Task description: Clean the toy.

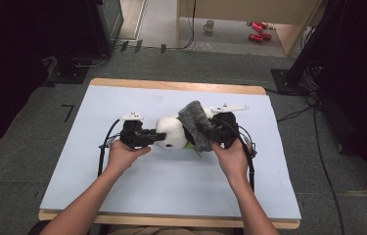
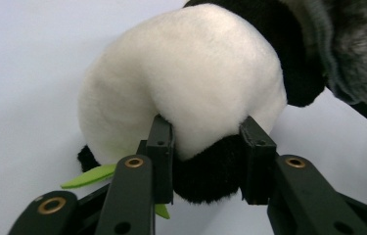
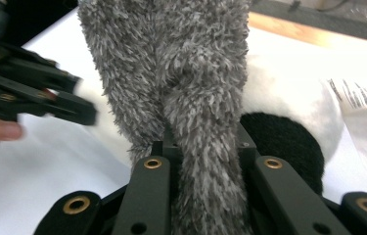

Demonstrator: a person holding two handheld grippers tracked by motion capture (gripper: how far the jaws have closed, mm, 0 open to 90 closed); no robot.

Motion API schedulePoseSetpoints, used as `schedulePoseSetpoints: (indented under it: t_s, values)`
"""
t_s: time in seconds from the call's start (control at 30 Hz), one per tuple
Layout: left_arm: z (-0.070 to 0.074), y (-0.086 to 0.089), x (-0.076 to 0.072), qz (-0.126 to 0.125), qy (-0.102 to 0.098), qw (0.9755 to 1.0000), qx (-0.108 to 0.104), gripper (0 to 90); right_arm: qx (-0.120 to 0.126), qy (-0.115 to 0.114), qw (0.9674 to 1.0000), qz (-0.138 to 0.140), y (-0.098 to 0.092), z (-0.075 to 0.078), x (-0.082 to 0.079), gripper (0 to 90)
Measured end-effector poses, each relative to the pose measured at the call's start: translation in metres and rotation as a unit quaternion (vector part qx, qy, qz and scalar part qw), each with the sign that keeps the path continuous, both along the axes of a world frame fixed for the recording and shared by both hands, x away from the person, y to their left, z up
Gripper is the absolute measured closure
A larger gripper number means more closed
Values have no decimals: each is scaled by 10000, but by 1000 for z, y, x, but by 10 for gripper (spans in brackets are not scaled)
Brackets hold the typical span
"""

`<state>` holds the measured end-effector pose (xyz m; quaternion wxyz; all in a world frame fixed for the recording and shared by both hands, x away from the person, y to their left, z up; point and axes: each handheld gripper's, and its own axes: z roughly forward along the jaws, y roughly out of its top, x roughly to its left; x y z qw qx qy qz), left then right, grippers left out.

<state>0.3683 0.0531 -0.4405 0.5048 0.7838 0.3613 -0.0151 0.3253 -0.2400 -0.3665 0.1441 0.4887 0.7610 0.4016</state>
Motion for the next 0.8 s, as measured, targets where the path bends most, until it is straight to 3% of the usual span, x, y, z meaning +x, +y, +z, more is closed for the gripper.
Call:
schedulePoseSetpoints:
  t_s: [0.07,0.3,0.53,0.63,0.8]
  values:
    - [0,-1,-1,-35,-30,10000,-50,596,13,23,10000,-53,-4,-4,2,769]
    - [0,-1,-7,-324,-537,9980,108,473,99,191,9997,-143,-17,-12,7,769]
    - [9,23,-5,-455,-605,9971,-76,442,74,294,9995,-54,-19,-14,-1,769]
    - [11,34,1,-271,-565,9980,-129,441,43,353,9994,-27,-19,-16,-8,768]
    - [6,39,13,-106,-500,9987,-18,444,64,501,9987,-32,-24,-23,-24,769]
